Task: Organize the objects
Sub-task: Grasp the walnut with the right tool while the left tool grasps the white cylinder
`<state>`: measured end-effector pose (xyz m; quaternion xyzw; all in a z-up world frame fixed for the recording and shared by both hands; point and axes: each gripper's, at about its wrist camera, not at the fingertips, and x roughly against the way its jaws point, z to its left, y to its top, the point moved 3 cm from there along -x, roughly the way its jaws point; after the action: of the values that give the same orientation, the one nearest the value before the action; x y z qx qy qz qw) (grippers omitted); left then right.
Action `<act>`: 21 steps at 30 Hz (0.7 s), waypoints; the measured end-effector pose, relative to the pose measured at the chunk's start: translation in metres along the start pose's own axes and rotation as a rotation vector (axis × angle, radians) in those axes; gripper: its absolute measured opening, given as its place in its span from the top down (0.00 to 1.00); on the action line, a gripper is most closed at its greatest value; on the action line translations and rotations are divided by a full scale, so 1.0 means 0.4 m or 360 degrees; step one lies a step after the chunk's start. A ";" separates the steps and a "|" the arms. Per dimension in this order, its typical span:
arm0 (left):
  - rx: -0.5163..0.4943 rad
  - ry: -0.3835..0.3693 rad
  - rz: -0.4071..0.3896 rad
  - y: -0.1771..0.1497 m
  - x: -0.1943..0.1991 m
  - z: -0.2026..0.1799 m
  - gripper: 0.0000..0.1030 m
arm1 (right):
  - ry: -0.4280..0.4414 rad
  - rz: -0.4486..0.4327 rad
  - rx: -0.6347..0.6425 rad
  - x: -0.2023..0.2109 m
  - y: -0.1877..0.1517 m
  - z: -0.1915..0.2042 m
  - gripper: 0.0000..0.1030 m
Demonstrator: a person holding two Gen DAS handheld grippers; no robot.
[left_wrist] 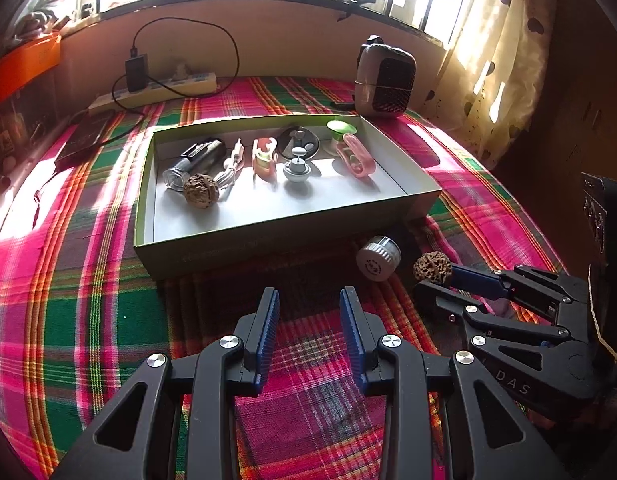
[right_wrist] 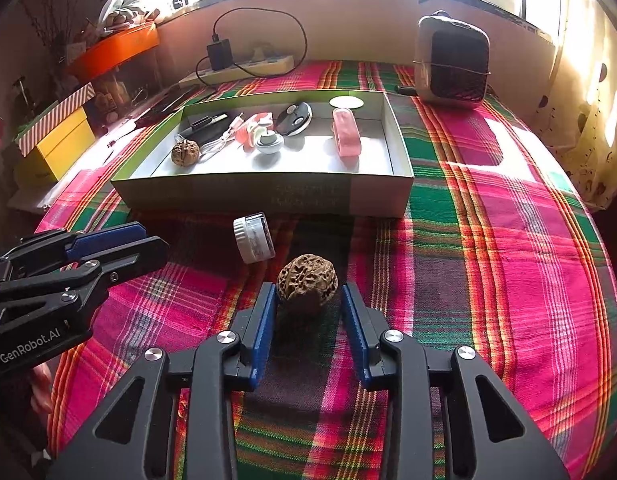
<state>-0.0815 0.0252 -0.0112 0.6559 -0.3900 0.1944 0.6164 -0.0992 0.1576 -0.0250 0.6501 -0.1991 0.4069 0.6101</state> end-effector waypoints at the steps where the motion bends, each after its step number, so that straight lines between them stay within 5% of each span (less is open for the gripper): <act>1: -0.0008 -0.0007 0.0004 0.003 -0.003 -0.006 0.71 | -0.0001 -0.0001 -0.0006 0.000 0.000 -0.005 0.70; 10: -0.0082 -0.0115 0.0043 0.027 -0.040 -0.064 0.68 | -0.0036 -0.0003 -0.0029 0.013 -0.007 -0.052 0.70; 21: -0.0116 -0.0077 0.0078 0.042 -0.084 -0.094 0.65 | -0.0071 -0.0004 -0.0051 0.030 -0.018 -0.102 0.70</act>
<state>-0.1066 0.0715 -0.0187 0.6277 -0.4277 0.1791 0.6253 -0.0983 0.2006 -0.0233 0.6492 -0.2184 0.3884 0.6164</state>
